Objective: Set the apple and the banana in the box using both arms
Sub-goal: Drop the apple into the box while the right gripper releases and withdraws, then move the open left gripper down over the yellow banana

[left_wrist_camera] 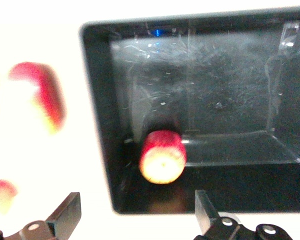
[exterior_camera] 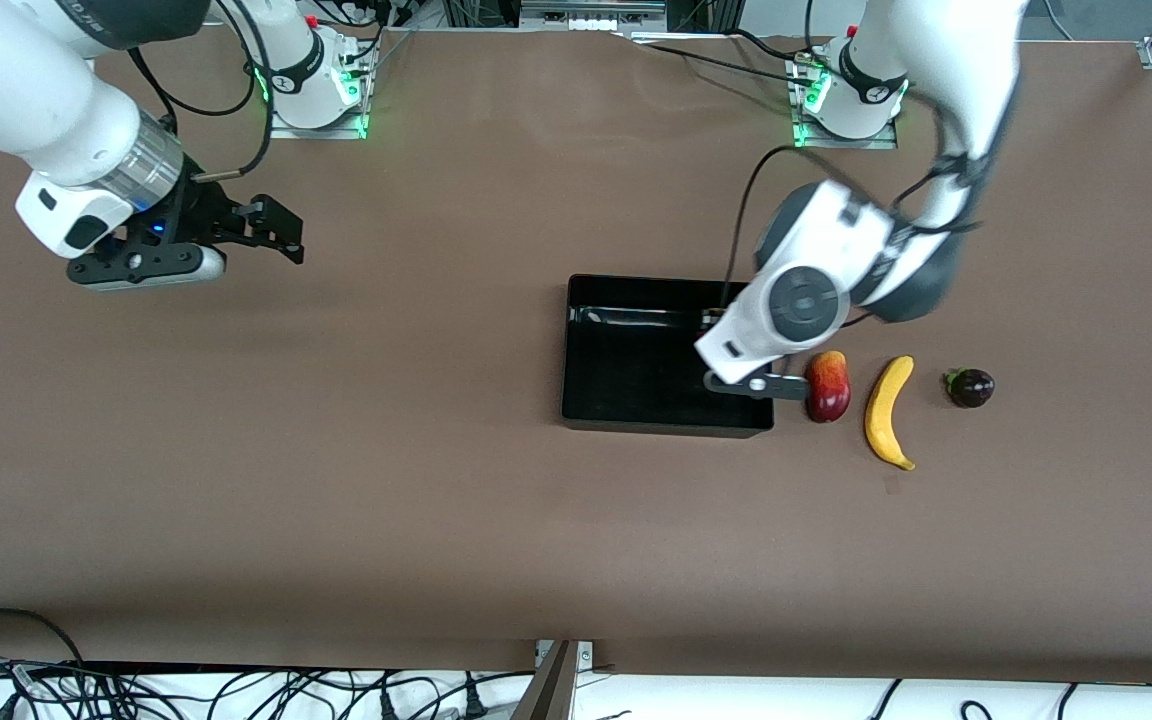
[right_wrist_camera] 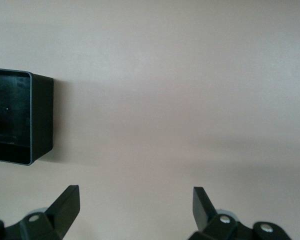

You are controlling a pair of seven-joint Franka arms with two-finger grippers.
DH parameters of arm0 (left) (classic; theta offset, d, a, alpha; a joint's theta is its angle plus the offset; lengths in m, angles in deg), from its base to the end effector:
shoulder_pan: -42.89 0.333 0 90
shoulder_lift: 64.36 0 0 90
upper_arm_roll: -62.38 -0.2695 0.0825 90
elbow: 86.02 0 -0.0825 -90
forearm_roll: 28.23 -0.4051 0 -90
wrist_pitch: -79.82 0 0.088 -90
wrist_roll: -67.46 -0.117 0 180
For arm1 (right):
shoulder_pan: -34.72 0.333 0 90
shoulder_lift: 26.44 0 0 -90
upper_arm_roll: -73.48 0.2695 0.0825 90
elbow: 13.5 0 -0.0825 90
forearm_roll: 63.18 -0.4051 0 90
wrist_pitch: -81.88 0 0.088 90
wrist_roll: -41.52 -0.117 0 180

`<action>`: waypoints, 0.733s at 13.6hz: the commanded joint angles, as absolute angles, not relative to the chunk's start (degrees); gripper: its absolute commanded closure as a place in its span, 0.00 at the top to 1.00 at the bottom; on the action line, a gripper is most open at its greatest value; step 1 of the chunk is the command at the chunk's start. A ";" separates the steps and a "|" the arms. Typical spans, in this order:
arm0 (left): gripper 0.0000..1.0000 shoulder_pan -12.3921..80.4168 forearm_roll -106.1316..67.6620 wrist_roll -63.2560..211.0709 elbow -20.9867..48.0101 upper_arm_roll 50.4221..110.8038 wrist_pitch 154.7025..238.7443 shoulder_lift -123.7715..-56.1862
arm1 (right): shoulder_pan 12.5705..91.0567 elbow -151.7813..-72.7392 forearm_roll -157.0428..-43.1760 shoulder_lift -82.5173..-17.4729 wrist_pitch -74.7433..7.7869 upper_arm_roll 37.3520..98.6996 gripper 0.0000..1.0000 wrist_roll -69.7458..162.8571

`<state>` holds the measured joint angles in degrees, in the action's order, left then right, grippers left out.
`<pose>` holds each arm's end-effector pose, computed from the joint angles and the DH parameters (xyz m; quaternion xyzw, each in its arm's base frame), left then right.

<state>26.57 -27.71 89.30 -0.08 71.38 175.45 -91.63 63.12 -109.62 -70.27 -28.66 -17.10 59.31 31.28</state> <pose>0.5916 -0.2699 0.3162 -0.9875 0.0258 0.1539 0.0223 0.5731 0.1601 0.5073 -0.9981 -0.0256 0.0059 0.0564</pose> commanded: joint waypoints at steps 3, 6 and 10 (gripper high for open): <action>1.00 33.11 -28.40 85.77 -10.62 71.34 165.87 -92.31 | 40.99 -110.80 -67.13 -26.97 -16.56 79.42 1.00 34.13; 1.00 40.05 -33.66 69.70 -9.65 71.52 169.01 -95.10 | 34.02 -110.54 -67.13 -26.80 -16.56 84.55 1.00 36.69; 1.00 43.41 -35.61 60.18 3.22 69.51 185.06 -95.30 | 34.01 -109.21 -66.52 -27.06 -16.65 84.37 1.00 36.43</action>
<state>43.52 -33.75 63.71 -4.55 70.48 177.53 -96.82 35.35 -109.24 -67.44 -28.04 -17.01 82.88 35.87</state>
